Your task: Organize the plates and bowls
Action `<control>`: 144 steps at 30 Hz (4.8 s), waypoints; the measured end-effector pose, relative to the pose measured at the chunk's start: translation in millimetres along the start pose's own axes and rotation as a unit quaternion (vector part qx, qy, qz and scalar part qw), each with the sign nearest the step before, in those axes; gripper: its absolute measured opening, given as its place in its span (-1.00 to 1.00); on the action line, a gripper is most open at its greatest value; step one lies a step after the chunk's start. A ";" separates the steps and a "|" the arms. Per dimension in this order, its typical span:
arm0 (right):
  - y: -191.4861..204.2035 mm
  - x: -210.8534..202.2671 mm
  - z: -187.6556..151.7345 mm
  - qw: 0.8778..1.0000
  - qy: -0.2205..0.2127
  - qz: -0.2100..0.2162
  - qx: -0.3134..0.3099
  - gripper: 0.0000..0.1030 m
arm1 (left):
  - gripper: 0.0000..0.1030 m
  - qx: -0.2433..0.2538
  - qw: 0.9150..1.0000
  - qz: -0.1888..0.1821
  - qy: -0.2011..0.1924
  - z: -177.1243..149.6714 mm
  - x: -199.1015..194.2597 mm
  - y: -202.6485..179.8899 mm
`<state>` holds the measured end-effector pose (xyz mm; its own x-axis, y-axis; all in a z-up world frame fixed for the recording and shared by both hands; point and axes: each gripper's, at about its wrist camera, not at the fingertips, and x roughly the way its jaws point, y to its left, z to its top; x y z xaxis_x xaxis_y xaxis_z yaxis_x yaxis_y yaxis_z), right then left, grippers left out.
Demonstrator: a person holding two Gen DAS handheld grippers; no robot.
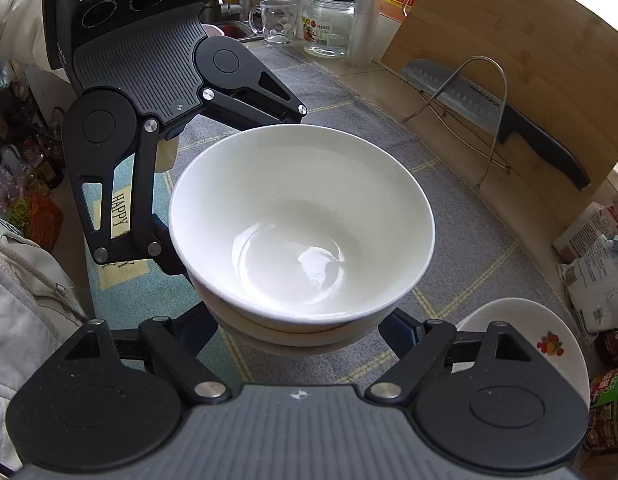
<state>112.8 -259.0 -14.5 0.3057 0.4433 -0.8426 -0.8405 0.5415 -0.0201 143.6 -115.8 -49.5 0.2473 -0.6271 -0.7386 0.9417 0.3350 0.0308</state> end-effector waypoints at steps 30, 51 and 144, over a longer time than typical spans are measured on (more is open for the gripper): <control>-120.0 -41.3 -82.4 0.995 0.004 -0.074 0.060 0.74 | 0.59 0.074 0.997 -0.009 -0.003 110.2 115.6 29.0; -128.4 -35.2 -86.5 0.994 -0.002 -0.062 0.088 0.94 | 0.73 0.066 0.998 0.013 -0.005 109.2 118.2 30.2; 73.2 -111.4 -36.2 0.780 -0.069 -0.372 0.499 1.00 | 0.99 -0.201 0.941 0.251 -0.104 60.6 -73.5 -60.8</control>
<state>1.0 -294.6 58.5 0.6451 -0.2232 -0.7307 0.3384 0.9409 0.0113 82.0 -132.7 43.8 0.7163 -0.4299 -0.5496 0.5427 0.8384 0.0516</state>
